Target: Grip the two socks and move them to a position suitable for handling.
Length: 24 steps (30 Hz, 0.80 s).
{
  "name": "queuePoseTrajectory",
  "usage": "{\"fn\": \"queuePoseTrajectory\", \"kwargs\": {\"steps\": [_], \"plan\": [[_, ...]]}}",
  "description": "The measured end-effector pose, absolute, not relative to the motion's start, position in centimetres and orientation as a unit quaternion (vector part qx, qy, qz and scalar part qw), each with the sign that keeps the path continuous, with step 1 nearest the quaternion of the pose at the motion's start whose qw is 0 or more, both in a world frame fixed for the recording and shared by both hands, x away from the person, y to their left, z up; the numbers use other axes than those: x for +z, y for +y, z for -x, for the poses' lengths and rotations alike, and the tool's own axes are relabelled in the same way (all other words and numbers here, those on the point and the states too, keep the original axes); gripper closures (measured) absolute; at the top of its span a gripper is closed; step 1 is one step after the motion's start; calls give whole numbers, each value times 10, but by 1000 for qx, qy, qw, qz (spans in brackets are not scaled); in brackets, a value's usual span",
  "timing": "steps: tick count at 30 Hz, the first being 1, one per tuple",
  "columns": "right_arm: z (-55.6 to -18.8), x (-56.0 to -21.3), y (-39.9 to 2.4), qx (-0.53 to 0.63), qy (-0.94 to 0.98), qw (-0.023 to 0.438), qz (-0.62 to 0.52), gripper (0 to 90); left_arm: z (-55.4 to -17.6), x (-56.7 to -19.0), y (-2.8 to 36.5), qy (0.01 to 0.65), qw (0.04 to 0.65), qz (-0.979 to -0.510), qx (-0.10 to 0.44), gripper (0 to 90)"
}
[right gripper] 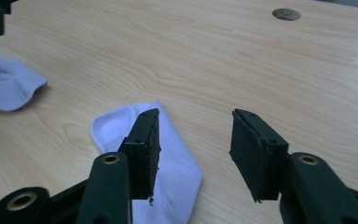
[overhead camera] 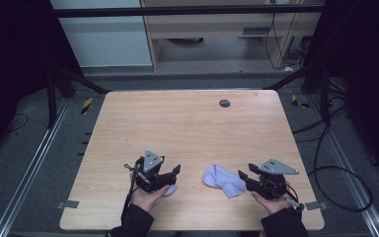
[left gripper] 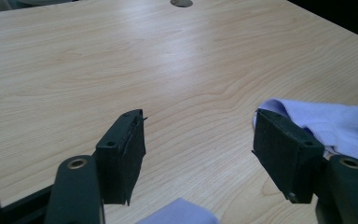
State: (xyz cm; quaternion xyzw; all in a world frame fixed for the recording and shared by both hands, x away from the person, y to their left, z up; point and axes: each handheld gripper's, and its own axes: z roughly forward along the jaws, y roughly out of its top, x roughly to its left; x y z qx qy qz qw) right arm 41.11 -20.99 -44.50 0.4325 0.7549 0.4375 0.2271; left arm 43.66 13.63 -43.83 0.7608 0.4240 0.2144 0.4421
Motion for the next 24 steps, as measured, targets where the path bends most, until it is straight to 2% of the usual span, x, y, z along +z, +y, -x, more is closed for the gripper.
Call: {"fn": "queuePoseTrajectory", "kwargs": {"steps": [16,24], "plan": [[-404,-462,-201,421,783,196,-415,610,-437,-451,96,408,427,-779,211,410],[-403,-473,-196,408,797,186,-405,620,-441,-462,81,405,415,-790,201,448]]}}
